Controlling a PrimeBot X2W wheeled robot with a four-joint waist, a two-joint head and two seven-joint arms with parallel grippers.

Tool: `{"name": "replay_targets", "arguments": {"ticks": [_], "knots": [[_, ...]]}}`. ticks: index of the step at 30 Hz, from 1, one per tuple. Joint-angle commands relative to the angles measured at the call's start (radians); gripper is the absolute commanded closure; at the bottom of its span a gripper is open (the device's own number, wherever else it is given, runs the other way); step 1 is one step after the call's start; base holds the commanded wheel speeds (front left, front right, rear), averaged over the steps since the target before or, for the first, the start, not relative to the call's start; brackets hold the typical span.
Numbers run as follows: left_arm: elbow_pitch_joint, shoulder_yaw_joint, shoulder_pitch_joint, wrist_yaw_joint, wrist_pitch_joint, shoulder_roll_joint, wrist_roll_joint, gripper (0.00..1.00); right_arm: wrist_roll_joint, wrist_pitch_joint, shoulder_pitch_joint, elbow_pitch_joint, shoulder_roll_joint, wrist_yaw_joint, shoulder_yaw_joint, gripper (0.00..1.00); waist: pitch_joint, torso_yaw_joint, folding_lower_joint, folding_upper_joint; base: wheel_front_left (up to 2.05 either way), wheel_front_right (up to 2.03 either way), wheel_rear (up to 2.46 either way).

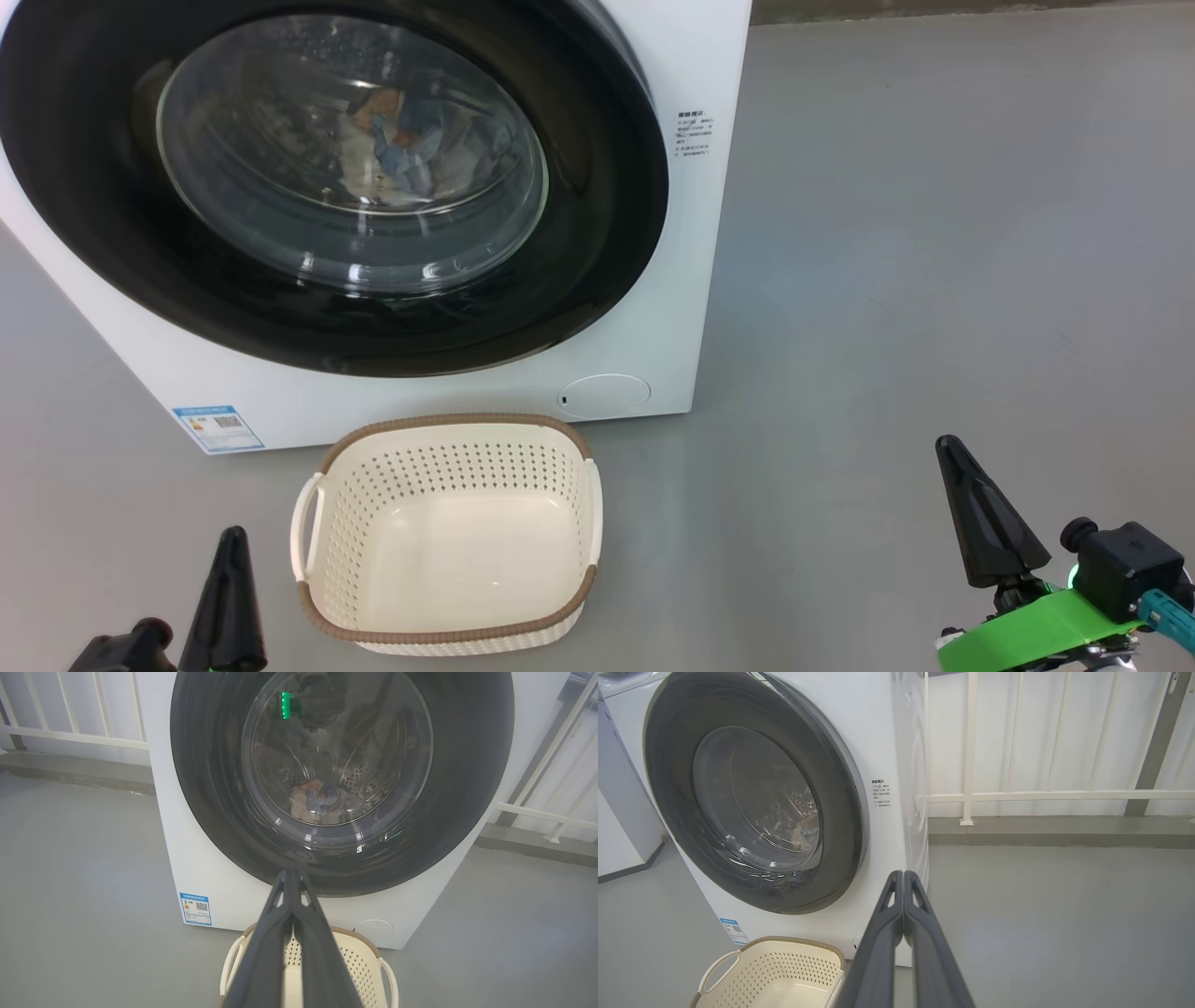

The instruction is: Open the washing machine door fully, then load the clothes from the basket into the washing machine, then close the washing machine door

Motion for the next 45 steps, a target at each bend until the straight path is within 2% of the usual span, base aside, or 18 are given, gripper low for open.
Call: {"name": "replay_targets", "arguments": {"ticks": [1,4,9,45], "knots": [[-0.017,0.007,-0.020,-0.001,0.006,0.011,-0.030,1.00,0.035,0.006,-0.016,-0.022,-0.008,0.000,-0.003,1.00,-0.001,0.001,0.0006,0.0000,0.00,0.00,0.00],[-0.014,0.008,-0.022,-0.002,0.015,0.012,-0.062,1.00,0.070,0.013,-0.017,-0.017,-0.007,0.000,-0.004,1.00,-0.004,0.001,0.0023,0.0000,0.00,0.00,0.00],[-0.009,0.008,-0.026,-0.003,0.028,0.013,-0.117,1.00,0.128,0.025,-0.021,-0.007,-0.006,-0.001,-0.005,1.00,-0.004,0.002,0.0001,0.0000,0.00,0.00,0.00],[0.032,0.018,-0.065,-0.011,0.129,0.020,-0.497,1.00,0.526,0.114,-0.043,0.051,0.013,-0.002,-0.025,1.00,-0.016,0.009,0.0000,0.0000,0.00,0.00,0.00]]}}
